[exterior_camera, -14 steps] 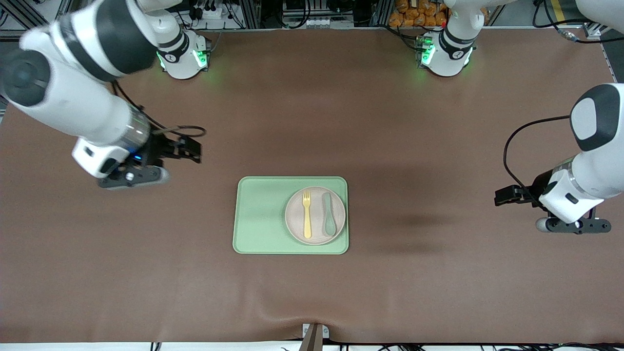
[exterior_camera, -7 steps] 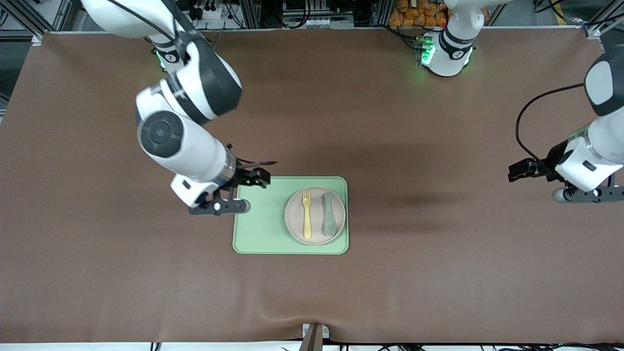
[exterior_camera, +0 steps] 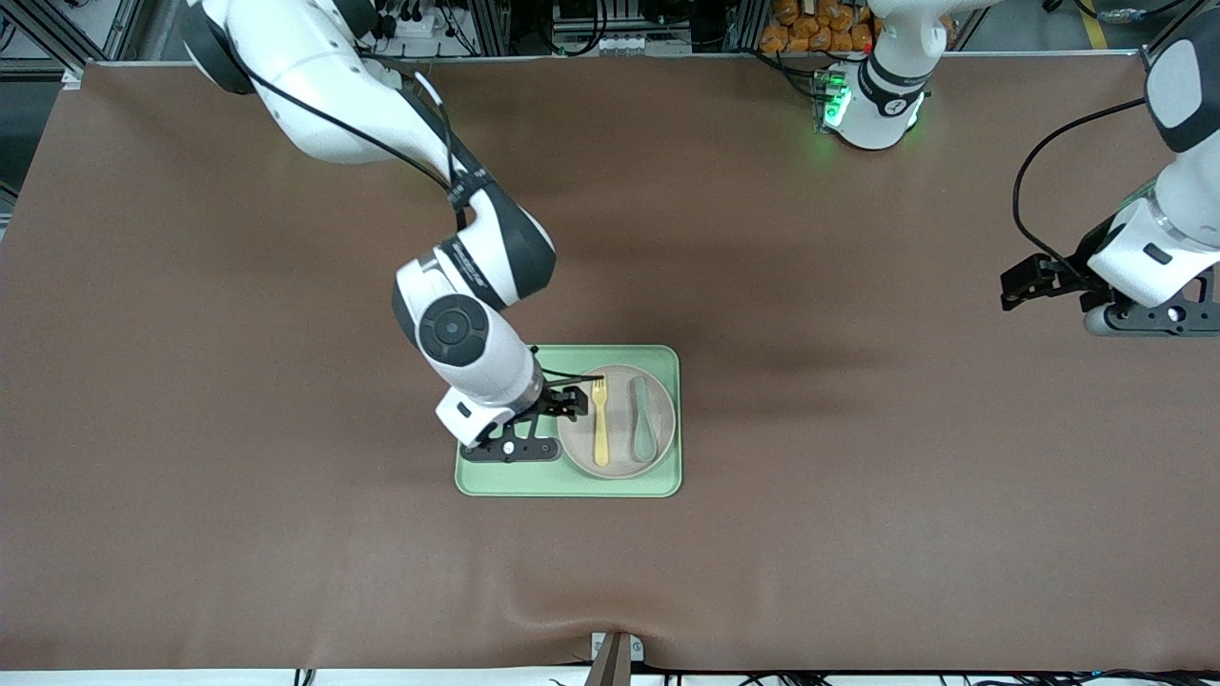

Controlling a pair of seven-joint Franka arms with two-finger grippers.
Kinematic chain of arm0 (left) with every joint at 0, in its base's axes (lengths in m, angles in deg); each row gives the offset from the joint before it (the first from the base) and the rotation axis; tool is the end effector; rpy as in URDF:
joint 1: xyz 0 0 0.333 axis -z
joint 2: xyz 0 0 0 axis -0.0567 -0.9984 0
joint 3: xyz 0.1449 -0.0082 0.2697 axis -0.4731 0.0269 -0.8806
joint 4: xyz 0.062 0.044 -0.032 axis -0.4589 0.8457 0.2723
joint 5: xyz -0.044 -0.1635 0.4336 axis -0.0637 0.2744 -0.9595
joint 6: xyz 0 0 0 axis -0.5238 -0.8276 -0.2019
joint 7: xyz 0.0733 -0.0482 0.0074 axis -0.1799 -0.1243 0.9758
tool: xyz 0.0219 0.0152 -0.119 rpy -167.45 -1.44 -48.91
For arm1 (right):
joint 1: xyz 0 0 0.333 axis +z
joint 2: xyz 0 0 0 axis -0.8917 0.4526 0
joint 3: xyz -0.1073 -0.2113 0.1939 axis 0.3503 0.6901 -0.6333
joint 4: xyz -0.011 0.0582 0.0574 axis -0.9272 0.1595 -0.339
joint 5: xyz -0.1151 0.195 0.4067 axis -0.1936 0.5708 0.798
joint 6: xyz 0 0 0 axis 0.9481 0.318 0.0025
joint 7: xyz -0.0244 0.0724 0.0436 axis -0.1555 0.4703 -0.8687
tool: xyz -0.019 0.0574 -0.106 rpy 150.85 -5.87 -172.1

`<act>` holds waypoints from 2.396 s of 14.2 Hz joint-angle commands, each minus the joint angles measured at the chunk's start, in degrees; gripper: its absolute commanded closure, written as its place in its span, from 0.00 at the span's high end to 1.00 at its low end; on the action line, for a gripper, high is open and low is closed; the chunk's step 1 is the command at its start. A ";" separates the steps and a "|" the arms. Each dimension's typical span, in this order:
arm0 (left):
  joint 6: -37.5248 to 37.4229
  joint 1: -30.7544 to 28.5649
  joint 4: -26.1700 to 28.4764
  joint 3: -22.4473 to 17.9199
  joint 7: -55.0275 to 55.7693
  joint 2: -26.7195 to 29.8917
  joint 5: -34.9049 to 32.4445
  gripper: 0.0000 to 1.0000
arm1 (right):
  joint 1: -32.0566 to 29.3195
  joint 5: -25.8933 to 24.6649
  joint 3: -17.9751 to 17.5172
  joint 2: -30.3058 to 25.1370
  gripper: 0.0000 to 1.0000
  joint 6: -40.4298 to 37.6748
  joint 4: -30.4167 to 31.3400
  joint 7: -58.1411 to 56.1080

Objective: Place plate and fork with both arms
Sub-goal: 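Move the right gripper over the plate while the left gripper retreats, then lower the right gripper and grasp the yellow fork's handle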

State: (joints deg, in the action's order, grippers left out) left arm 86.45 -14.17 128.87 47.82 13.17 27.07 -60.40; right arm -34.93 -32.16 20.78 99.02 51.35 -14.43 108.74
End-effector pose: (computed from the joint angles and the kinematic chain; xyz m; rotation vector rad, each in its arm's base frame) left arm 0.6438 -0.0172 0.5026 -3.1199 0.1324 -0.0251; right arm 0.7063 0.4436 0.2551 -3.0169 0.0074 -0.0287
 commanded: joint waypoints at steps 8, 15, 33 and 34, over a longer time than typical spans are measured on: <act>-11.59 -2.52 -9.23 0.44 1.94 0.24 1.45 1.00 | 5.84 -1.47 1.93 8.11 0.68 4.33 -5.74 7.27; -12.75 -2.17 -8.88 2.47 2.92 0.86 3.74 1.00 | 10.24 -1.56 5.37 11.89 0.61 6.00 -7.24 8.16; -14.86 -2.35 -8.70 2.91 3.01 2.00 3.03 1.00 | 10.16 -4.73 4.85 12.77 0.00 3.46 -7.33 7.81; -14.86 -2.35 -8.70 2.91 3.01 2.00 3.03 1.00 | 9.90 -4.38 4.76 12.25 0.00 2.58 -7.68 7.81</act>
State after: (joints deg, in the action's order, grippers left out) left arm 72.35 -16.10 119.94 50.33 15.51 28.18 -57.35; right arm -24.51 -35.53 25.83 110.93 56.46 -19.79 115.60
